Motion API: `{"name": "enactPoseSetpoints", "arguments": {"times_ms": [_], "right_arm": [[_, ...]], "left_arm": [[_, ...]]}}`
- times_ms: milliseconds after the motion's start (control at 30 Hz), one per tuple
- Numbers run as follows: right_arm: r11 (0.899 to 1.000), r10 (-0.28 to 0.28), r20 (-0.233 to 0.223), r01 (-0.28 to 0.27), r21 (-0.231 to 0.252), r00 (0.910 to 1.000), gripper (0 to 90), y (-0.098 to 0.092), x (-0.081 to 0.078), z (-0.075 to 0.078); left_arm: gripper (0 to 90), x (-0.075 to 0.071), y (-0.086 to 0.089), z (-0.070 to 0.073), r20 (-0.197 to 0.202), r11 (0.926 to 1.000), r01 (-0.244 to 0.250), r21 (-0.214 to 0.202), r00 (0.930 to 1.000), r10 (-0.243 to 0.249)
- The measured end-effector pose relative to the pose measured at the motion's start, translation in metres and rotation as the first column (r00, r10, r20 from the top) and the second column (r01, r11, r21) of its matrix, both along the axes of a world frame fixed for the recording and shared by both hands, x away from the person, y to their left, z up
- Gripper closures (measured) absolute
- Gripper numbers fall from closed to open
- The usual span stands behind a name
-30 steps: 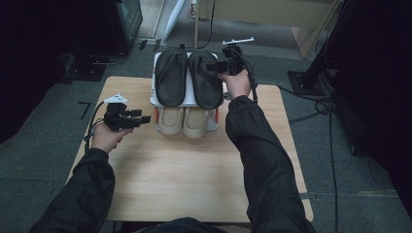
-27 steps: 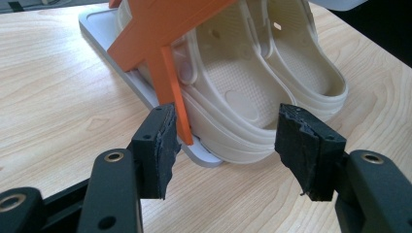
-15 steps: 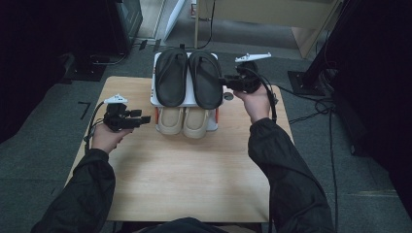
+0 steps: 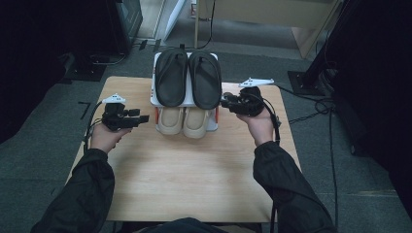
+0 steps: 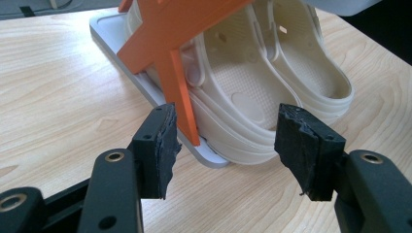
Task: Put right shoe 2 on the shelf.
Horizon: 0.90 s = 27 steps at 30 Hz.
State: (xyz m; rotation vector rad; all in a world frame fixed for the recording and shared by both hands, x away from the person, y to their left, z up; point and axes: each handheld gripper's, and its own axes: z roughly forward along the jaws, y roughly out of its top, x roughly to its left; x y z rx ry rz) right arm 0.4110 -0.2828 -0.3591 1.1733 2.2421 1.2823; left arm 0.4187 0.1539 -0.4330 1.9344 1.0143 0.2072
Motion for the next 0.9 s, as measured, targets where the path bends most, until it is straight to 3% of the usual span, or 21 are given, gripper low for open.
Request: {"name": "enactPoseSetpoints", "arguments": {"times_ms": [267,533,667,900], "right_arm": [[0.999,0.046,-0.013,-0.046,0.014,0.9989,59.9,0.006,-0.005,-0.003],[0.998,0.057,0.017,-0.057,0.024,0.9982,59.8,0.021,-0.005,0.001],[0.998,0.068,0.036,-0.069,0.006,0.9970,59.8,0.025,-0.008,0.003],[0.997,0.072,0.025,-0.072,0.024,0.9971,58.2,0.030,0.000,0.005]], "left_arm": [[41.1,0.000,0.001,0.000,-0.002,1.0000,-0.001,0.002,1.0000,0.001],[41.1,-0.001,0.000,-0.001,-0.003,1.0000,0.002,0.000,1.0000,-0.002],[41.0,0.000,0.000,-0.001,-0.006,1.0000,0.002,0.002,1.0000,-0.002],[41.0,0.000,-0.001,-0.001,-0.008,1.0000,0.004,0.005,1.0000,-0.004]]}}
